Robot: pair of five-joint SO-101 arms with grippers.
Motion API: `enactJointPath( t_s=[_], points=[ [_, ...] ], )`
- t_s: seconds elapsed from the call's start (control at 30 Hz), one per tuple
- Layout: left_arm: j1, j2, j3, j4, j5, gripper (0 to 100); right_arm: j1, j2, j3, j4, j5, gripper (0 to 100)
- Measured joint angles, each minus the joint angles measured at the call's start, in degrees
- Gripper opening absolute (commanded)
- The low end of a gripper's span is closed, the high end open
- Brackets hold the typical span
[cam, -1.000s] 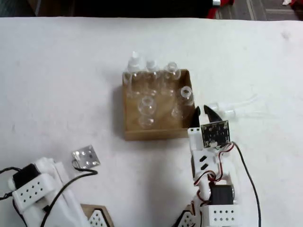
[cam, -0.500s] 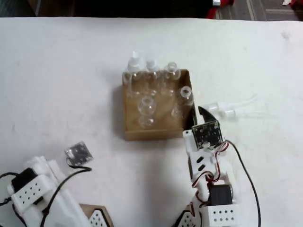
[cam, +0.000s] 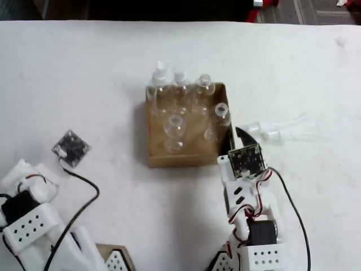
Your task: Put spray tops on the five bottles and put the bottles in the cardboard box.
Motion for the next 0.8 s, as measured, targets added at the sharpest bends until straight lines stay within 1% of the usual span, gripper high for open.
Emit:
enactJointPath(
  t_s=[0.03, 0.1, 0.17, 0.23, 0.3, 0.37, 0.53, 0.6, 0.67, 0.8],
  points=[
    [0.7, -0.1, -0.7, 2.2, -0.4, 19, 0.0, 0.0, 0.0, 0.0, 0.0, 4.9],
    [1.2, -0.1, -3.3, 9.1, -4.5, 19, -0.1, 0.0, 0.0, 0.0, 0.0, 4.9],
    [1.3, -0.1, -7.7, 18.7, -12.0, 19, -0.1, 0.0, 0.0, 0.0, 0.0, 4.9],
    [-1.0, -0.1, -11.7, 26.9, -18.7, 20, -0.1, 0.0, 0.0, 0.0, 0.0, 4.9],
    [-4.0, -0.5, -13.7, 30.1, -24.0, 20, -0.1, 0.0, 0.0, 0.0, 0.0, 4.9],
    [-8.0, -0.2, -14.2, 31.0, -30.1, 20, -0.1, 0.0, 0.0, 0.0, 0.0, 4.9],
    [-20.0, -0.2, -11.4, 31.3, -52.0, 20, -0.1, 0.0, 0.0, 0.0, 0.0, 4.9],
    [-23.9, -0.2, -9.1, 30.1, -58.7, 20, -0.1, 0.0, 0.0, 0.0, 0.0, 4.9],
    [-26.6, -0.2, -6.9, 28.2, -61.6, 20, -0.1, 0.0, 0.0, 0.0, 0.0, 4.9],
    [-28.5, -0.2, -1.9, 27.2, -63.0, 20, -0.1, 0.0, 0.0, 0.0, 0.0, 4.9]
  ],
)
